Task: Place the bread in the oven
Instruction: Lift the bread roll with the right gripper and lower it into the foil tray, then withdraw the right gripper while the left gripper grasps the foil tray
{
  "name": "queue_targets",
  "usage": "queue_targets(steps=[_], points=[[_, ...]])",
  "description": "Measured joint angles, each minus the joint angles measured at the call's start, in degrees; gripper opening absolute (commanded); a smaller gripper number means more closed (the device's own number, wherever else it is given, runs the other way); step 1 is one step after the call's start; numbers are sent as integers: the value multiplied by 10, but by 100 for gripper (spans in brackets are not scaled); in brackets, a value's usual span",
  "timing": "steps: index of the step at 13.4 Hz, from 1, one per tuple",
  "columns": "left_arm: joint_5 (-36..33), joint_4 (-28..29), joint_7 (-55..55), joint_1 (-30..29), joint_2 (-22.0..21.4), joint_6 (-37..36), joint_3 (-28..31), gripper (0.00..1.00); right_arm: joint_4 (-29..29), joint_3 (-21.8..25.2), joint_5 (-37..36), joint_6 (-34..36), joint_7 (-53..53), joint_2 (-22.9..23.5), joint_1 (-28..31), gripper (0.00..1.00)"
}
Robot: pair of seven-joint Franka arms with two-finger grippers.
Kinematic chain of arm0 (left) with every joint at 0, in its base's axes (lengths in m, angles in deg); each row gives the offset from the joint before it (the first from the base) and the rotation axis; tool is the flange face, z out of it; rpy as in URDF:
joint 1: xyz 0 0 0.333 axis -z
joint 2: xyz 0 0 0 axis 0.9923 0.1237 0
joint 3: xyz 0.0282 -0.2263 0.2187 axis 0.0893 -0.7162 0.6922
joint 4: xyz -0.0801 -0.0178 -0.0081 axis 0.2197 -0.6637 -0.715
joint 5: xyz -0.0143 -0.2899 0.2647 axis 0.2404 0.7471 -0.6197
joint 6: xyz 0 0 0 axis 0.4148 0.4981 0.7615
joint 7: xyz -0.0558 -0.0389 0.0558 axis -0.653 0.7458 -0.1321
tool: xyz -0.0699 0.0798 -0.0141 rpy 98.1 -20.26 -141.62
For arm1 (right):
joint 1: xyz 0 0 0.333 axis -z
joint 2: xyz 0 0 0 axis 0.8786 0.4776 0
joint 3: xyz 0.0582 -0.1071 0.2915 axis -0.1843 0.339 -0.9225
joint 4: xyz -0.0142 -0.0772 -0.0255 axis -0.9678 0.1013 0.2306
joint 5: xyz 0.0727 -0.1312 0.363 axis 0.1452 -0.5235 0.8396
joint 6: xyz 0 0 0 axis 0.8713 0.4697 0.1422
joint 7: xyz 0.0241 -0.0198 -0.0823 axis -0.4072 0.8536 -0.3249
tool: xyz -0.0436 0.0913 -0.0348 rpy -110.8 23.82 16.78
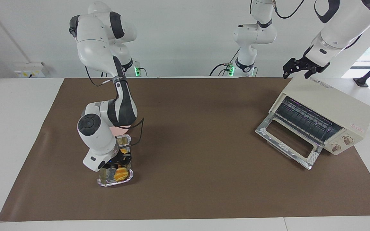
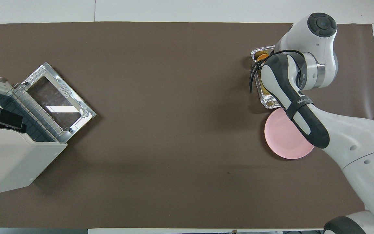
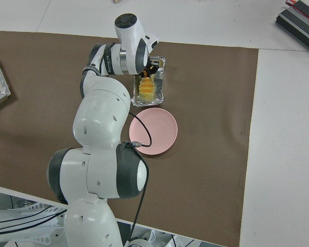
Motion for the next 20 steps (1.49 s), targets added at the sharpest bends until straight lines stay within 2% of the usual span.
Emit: queue_targets(steps=[3, 5, 8, 10, 11, 13, 14, 15, 16, 20], points=[[0, 0, 0, 0, 0, 0, 0, 100, 10, 2, 0, 70, 0, -35, 4, 100], [0, 0, 0, 0, 0, 0, 0, 100, 18, 4, -2, 93, -14, -51, 12, 100], [0, 0, 0, 0, 0, 0, 0, 100, 12, 6, -3, 67, -93, -50, 45, 100], [0, 0, 0, 0, 0, 0, 0, 100, -12, 6, -3, 18, -116, -43, 55, 100], [0, 0, 0, 0, 0, 0, 0, 100, -29, 6, -4, -8, -120, -40, 54, 96], [0, 0, 0, 0, 0, 0, 0, 100, -59, 5, -5, -52, -120, -38, 53, 76], [0, 0, 0, 0, 0, 0, 0, 100, -70, 5, -5, -66, -120, -38, 53, 49], [0, 0, 0, 0, 0, 0, 0, 100, -78, 5, -5, -77, -121, -38, 53, 14], [0, 0, 0, 0, 0, 0, 0, 100, -83, 5, -5, -84, -123, -38, 53, 0], [0, 0, 0, -1, 0, 5, 1, 100, -89, 4, -5, -87, -127, -39, 52, 0]])
